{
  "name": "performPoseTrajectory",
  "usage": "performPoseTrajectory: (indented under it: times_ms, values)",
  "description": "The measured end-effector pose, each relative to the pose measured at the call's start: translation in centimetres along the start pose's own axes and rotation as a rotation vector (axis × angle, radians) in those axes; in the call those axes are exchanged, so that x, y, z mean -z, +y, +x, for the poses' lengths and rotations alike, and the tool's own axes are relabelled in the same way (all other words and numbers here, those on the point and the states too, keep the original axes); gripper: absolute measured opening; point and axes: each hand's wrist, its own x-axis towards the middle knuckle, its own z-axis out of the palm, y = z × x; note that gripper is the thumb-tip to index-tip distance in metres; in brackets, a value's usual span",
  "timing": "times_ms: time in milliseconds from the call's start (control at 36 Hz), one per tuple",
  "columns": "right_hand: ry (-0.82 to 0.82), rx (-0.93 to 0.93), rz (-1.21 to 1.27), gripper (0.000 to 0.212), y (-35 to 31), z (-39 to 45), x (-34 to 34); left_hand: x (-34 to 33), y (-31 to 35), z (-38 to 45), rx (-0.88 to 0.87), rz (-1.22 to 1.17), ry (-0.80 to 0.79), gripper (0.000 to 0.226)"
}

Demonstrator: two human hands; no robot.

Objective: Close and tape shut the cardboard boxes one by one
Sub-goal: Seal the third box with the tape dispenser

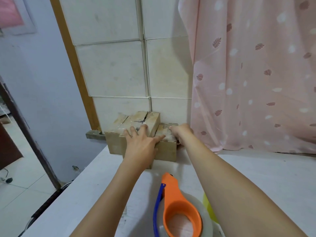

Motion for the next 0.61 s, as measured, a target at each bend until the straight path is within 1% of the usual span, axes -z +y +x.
performPoseTrajectory:
  times_ms: [83, 250, 417, 528, 611]
  values:
    - [-0.001, -0.004, 0.013, 0.023, 0.0, 0.6, -0.2, 0.1, 0.5, 0.2, -0.004, 0.043, -0.023, 0.05]
    - [-0.01, -0.008, -0.004, 0.026, -0.4, 1.4, -0.4, -0.6, 0.6, 0.3, -0.007, 0.096, 0.038, 0.052]
    - [-0.048, -0.044, -0.001, 0.026, -0.6, 2.0, -0.7, -0.7, 0.8, 0.6, -0.002, 0.118, 0.024, 0.052]
    - [-0.08, -0.006, -0.059, 0.027, -0.4, 2.0, -0.6, -0.8, 0.8, 0.7, 0.0, 0.132, 0.013, 0.052]
    - [-0.116, 0.065, -0.112, 0.036, -0.5, 1.2, 0.0, -0.7, 0.8, 0.6, 0.003, 0.111, 0.001, 0.05]
